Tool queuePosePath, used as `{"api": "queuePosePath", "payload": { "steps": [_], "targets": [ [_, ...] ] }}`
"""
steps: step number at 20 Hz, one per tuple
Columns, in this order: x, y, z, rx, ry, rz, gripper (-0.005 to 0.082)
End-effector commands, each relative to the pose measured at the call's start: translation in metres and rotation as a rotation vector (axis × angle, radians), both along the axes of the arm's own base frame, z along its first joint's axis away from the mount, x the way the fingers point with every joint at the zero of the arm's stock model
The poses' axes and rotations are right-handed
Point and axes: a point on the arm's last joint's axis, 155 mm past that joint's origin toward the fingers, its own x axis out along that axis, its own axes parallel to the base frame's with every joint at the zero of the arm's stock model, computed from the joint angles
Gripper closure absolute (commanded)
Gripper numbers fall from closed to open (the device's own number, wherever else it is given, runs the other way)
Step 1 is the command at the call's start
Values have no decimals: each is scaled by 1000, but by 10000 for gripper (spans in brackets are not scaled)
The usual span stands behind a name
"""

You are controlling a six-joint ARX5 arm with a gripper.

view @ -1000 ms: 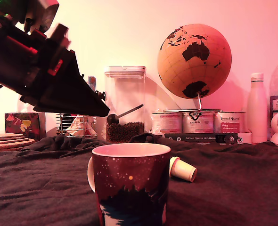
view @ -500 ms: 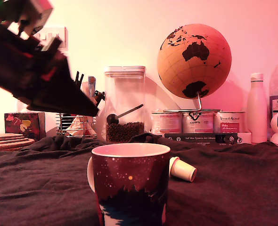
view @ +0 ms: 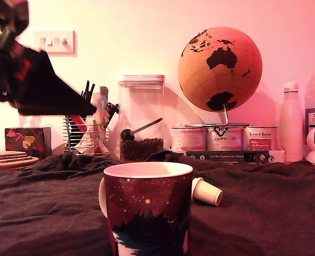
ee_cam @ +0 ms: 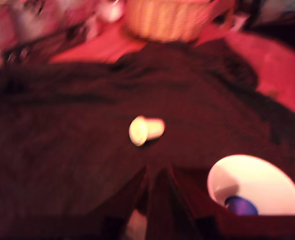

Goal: Pick up the coffee capsules on the table and drop them inside the coffee cup

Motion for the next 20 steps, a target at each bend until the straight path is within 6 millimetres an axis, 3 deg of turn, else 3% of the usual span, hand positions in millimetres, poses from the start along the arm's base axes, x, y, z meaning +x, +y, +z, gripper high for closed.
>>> {"api": "queuePosePath", "payload": {
  "steps": [1,9,20],
  "targets": [
    [4,0,-4,-1,-4,-14,668],
    [17,-14,-37,-5,27,-88,668],
    [54,-35,-44,-2,-25,-158,669]
  ]
}}
